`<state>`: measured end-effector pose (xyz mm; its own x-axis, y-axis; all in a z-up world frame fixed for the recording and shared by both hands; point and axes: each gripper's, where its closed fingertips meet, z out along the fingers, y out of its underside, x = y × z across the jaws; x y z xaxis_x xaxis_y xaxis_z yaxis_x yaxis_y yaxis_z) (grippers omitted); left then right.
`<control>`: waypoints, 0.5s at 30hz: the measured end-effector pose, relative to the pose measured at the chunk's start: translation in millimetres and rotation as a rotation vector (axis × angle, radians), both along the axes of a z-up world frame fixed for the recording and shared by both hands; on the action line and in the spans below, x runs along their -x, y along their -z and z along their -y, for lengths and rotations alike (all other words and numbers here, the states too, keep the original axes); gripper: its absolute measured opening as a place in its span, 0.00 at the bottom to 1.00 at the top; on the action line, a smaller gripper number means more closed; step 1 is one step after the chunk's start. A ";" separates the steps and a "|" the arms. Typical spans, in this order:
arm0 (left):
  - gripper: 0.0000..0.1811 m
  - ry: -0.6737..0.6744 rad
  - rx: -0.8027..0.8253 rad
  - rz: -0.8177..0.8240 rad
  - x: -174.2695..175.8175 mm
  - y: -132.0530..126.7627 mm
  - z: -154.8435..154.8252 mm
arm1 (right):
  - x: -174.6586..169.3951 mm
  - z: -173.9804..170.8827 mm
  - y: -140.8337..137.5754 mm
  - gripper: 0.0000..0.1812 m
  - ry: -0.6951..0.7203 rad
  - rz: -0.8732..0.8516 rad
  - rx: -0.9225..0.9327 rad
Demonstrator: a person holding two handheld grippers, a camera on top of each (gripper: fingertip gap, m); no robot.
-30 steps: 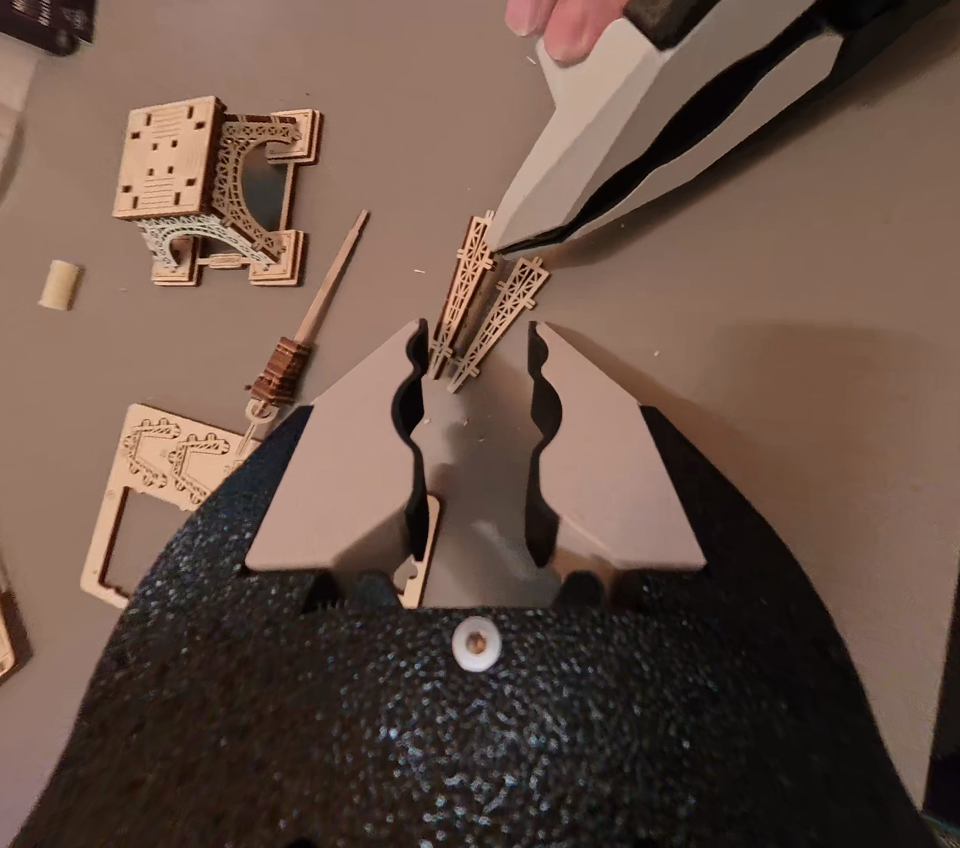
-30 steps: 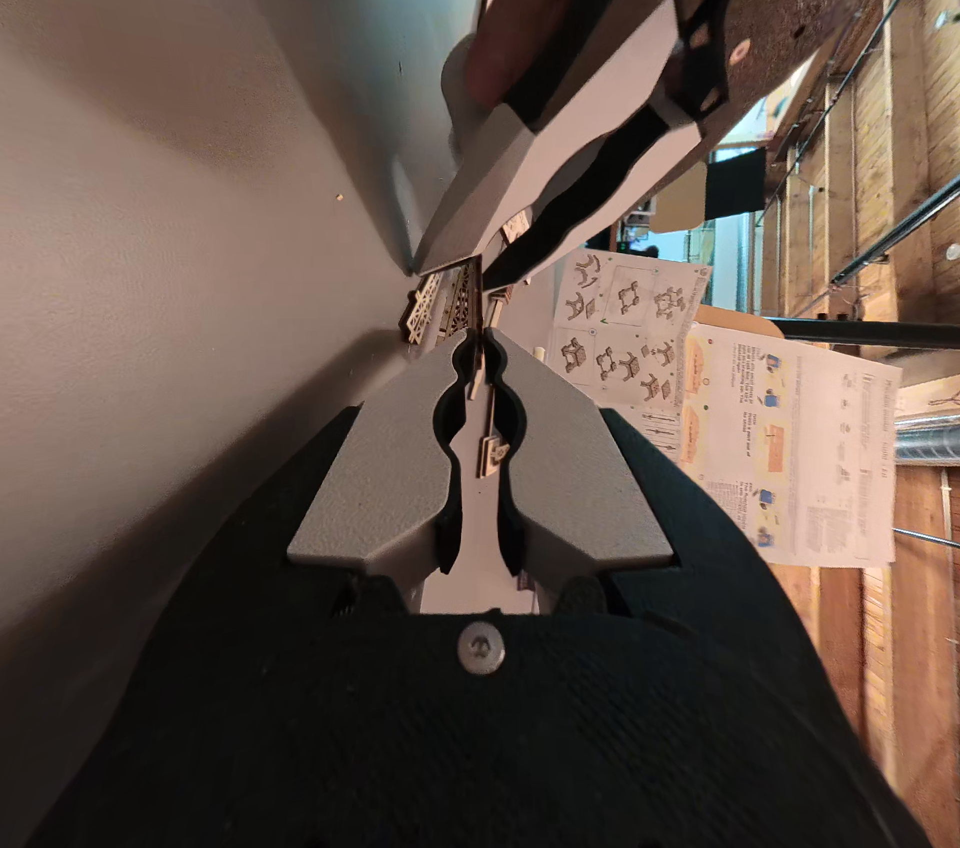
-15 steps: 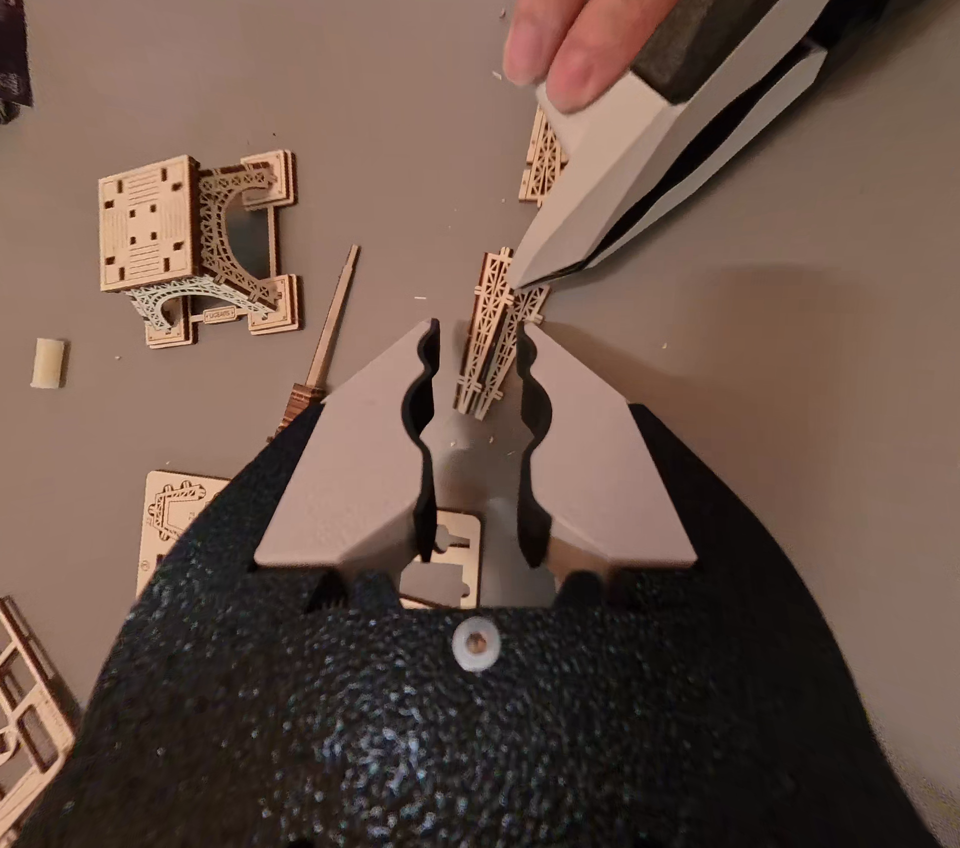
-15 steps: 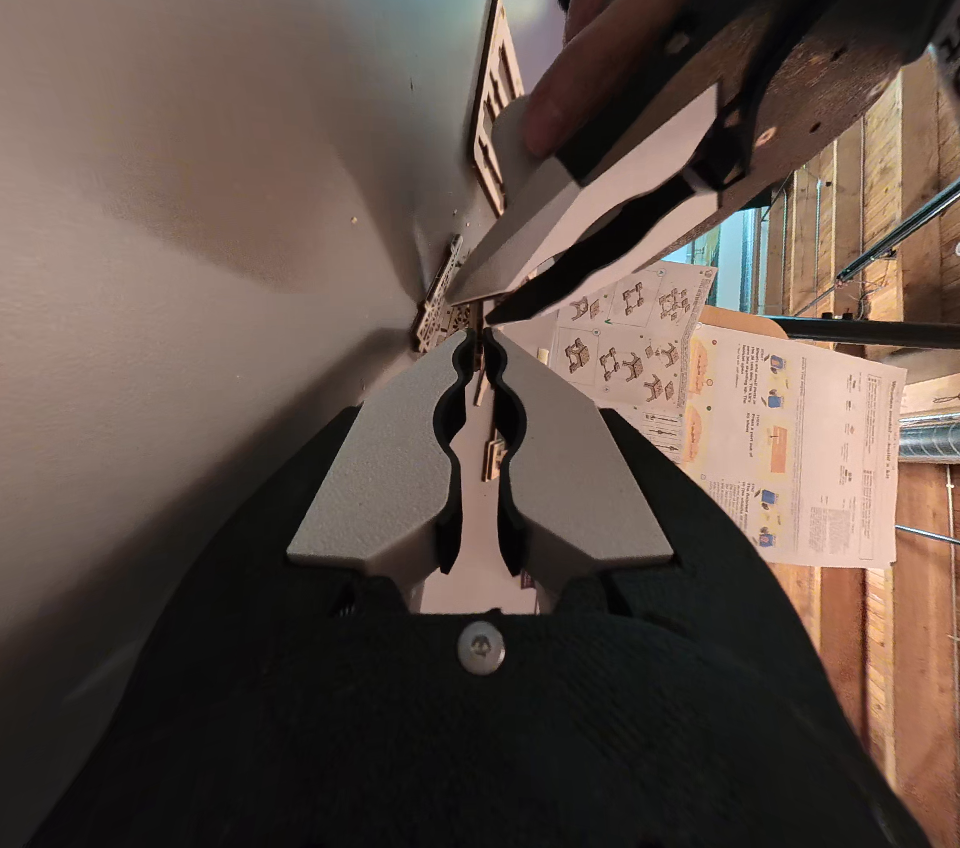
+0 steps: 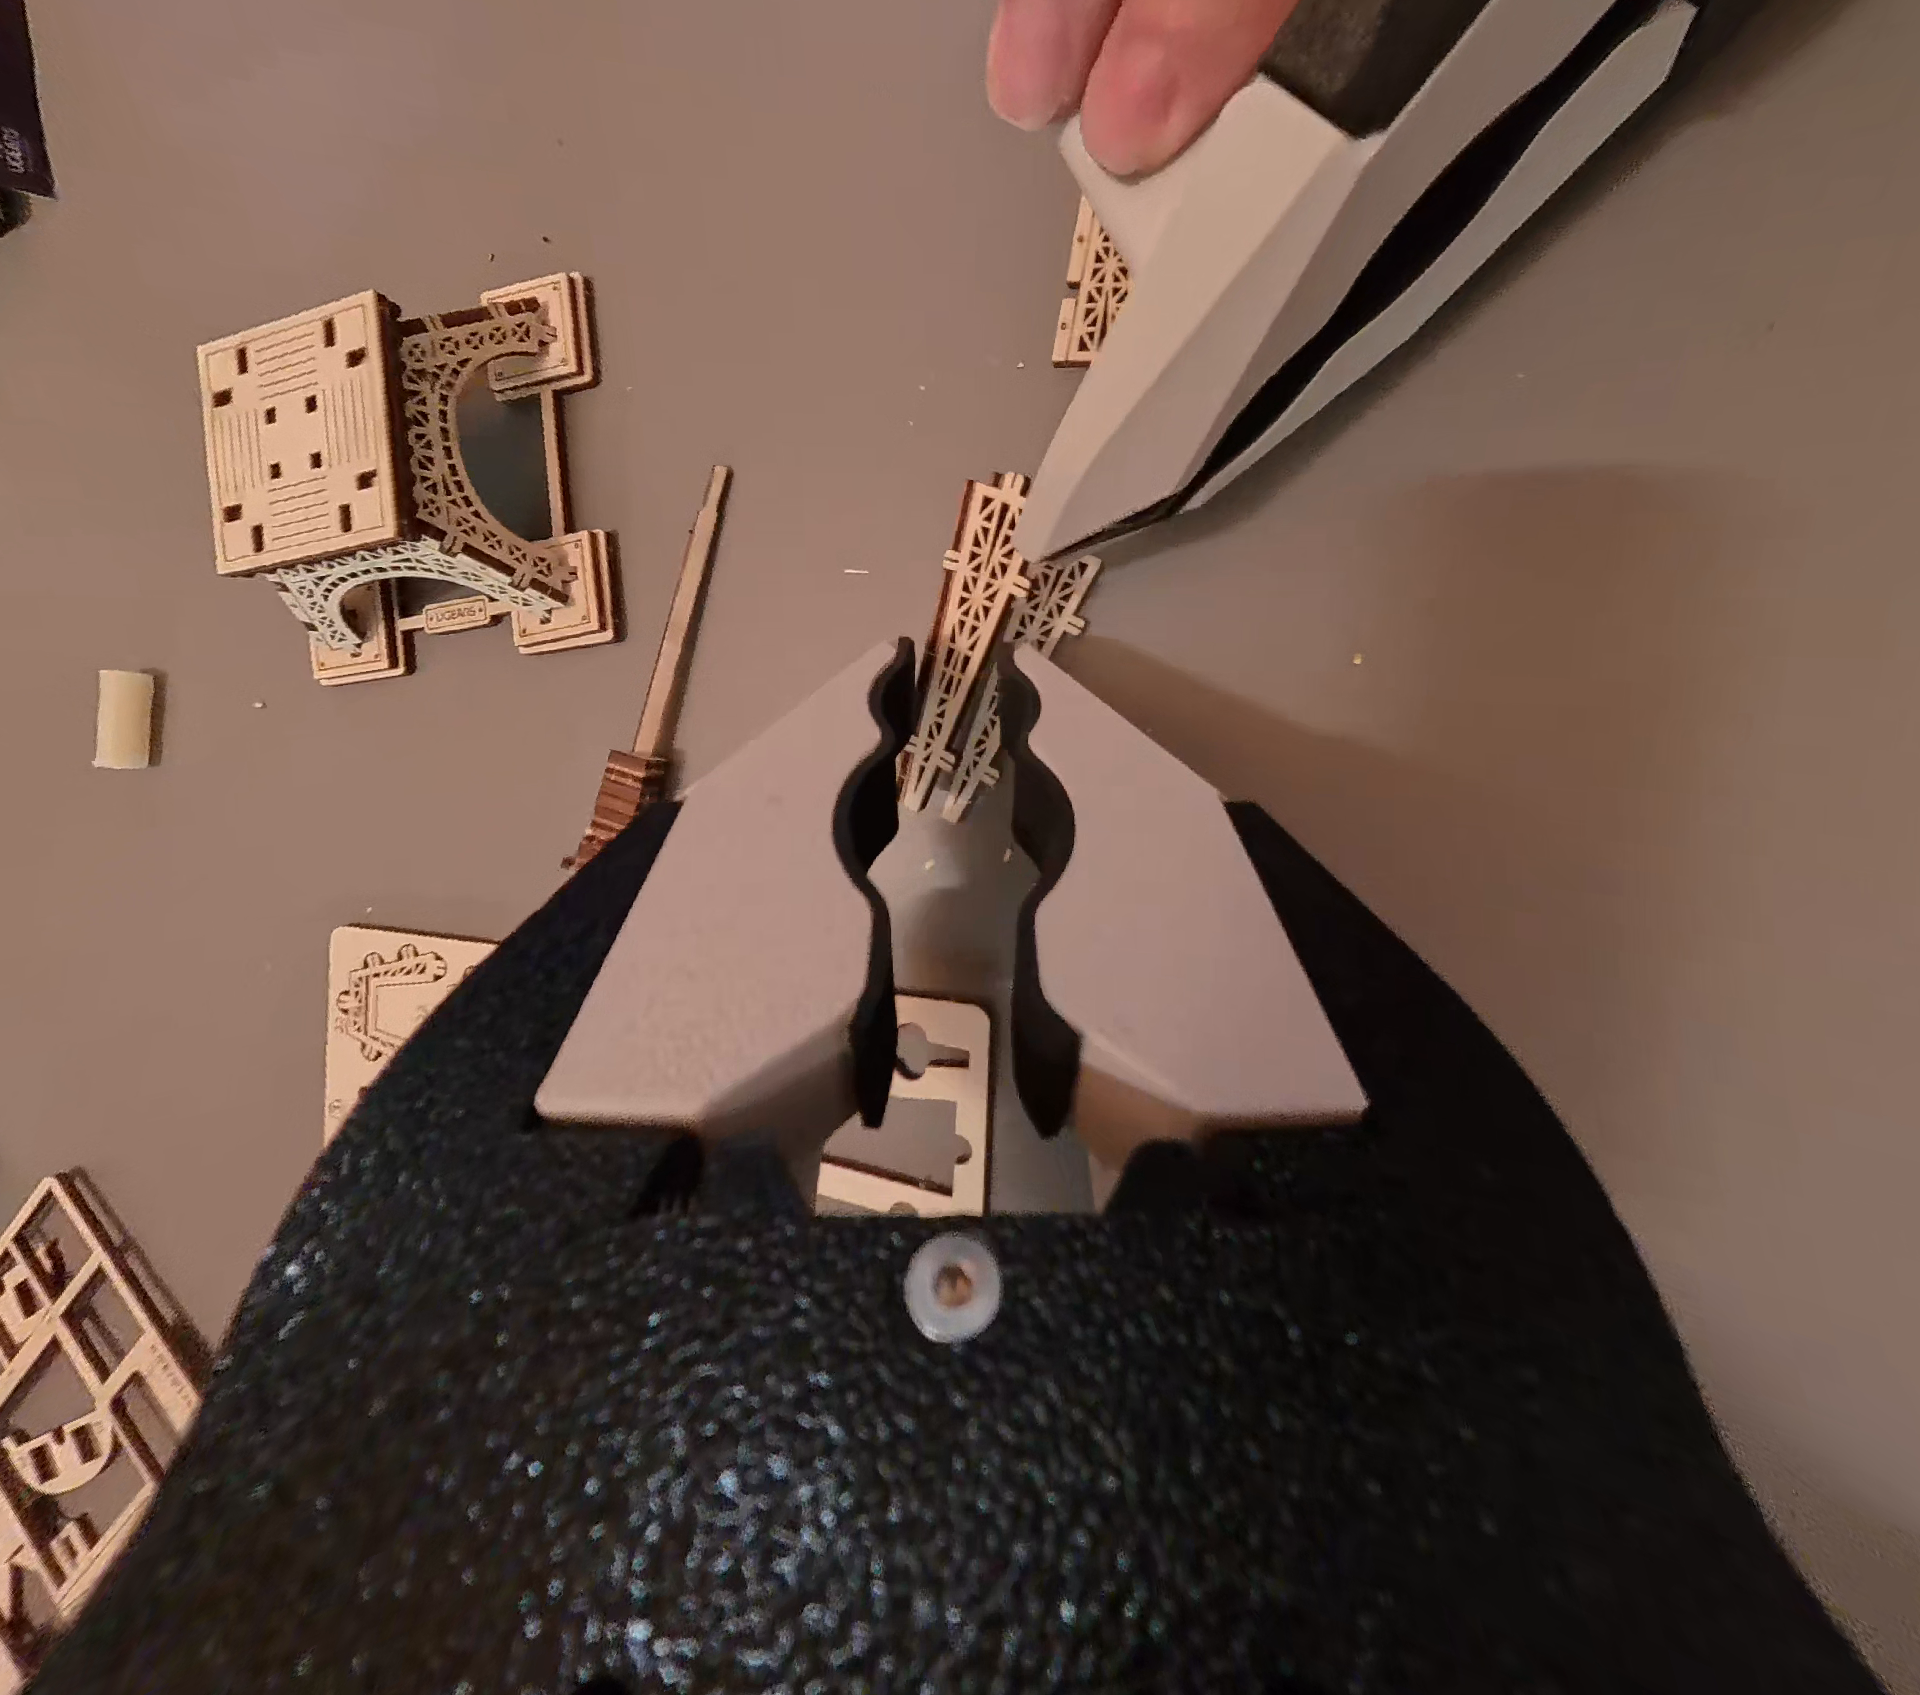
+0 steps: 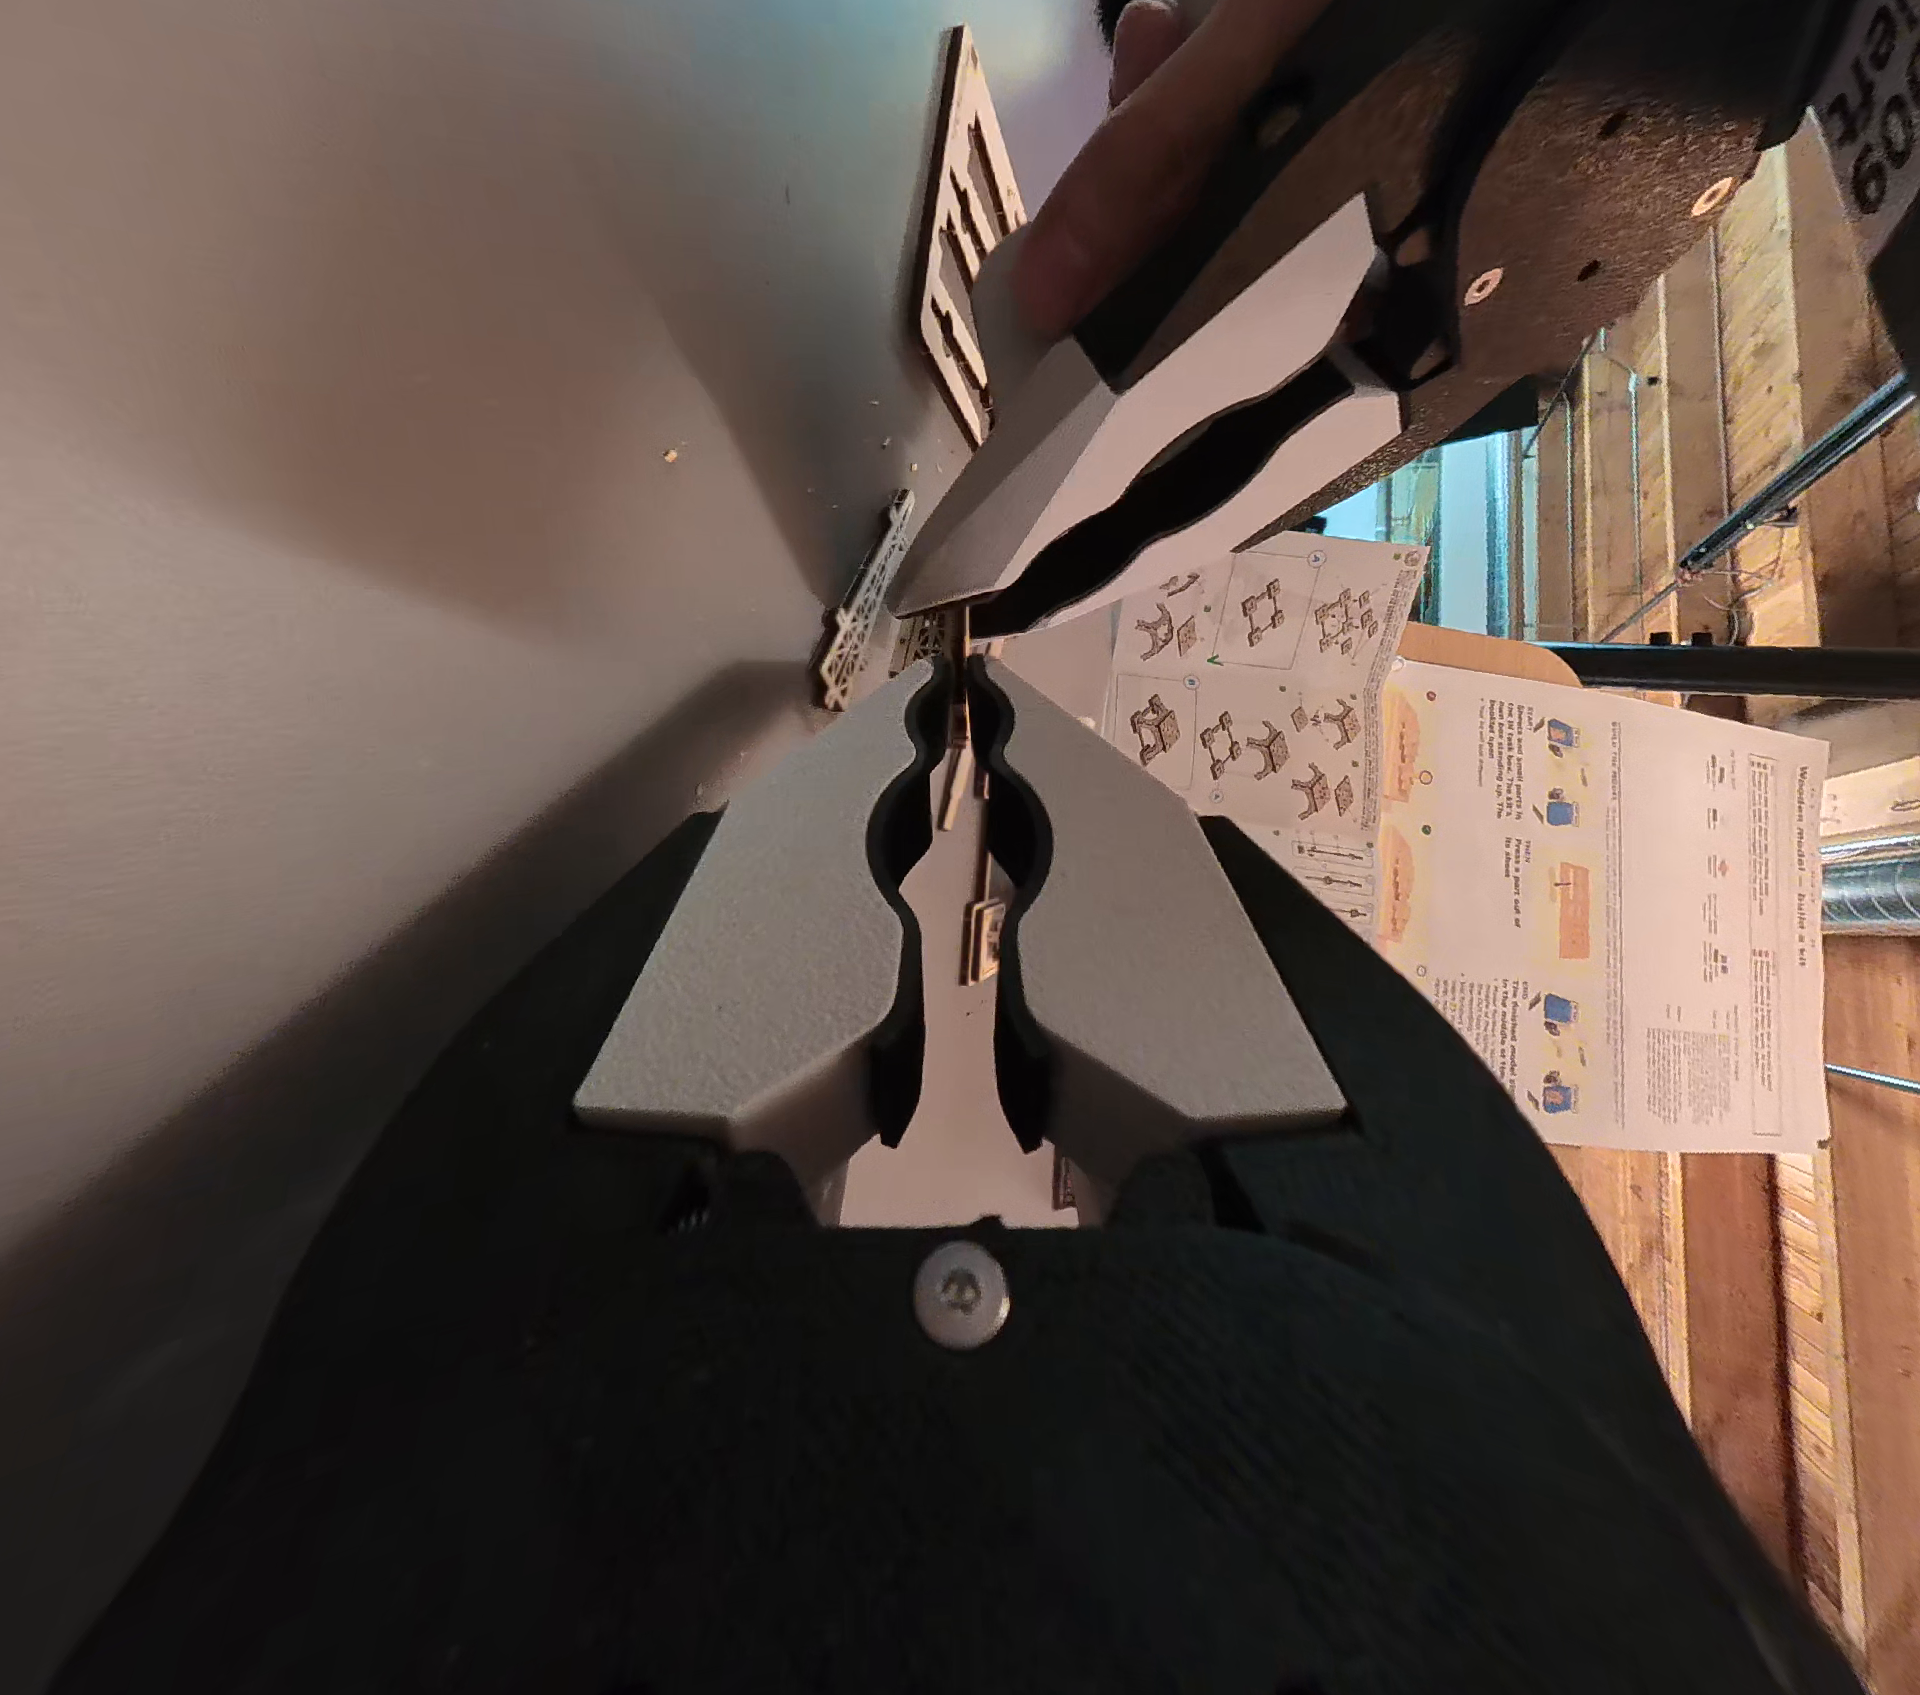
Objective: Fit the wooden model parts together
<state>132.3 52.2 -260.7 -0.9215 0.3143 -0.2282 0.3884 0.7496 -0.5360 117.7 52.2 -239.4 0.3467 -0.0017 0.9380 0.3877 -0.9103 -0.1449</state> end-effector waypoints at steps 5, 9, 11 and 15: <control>0.07 0.007 -0.010 -0.007 -2.3 0.3 -0.1 | -1.3 -1.6 -0.2 0.00 -0.012 0.001 0.011; 0.06 0.030 -0.018 0.030 -3.1 3.5 -0.2 | -1.0 -1.2 4.0 0.00 -0.015 -0.007 0.022; 0.05 0.042 -0.012 0.050 -3.6 3.6 -0.3 | 3.3 -4.5 4.5 0.04 -0.039 -0.032 -0.009; 0.05 0.075 -0.023 0.074 -3.5 3.6 -0.2 | 12.2 -6.4 8.2 0.17 -0.046 -0.210 -0.156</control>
<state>135.8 52.4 -264.3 -0.8764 0.3872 -0.2864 0.4812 0.7286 -0.4873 105.6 58.6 -247.6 0.5370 -0.1205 0.8350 0.3746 -0.8527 -0.3640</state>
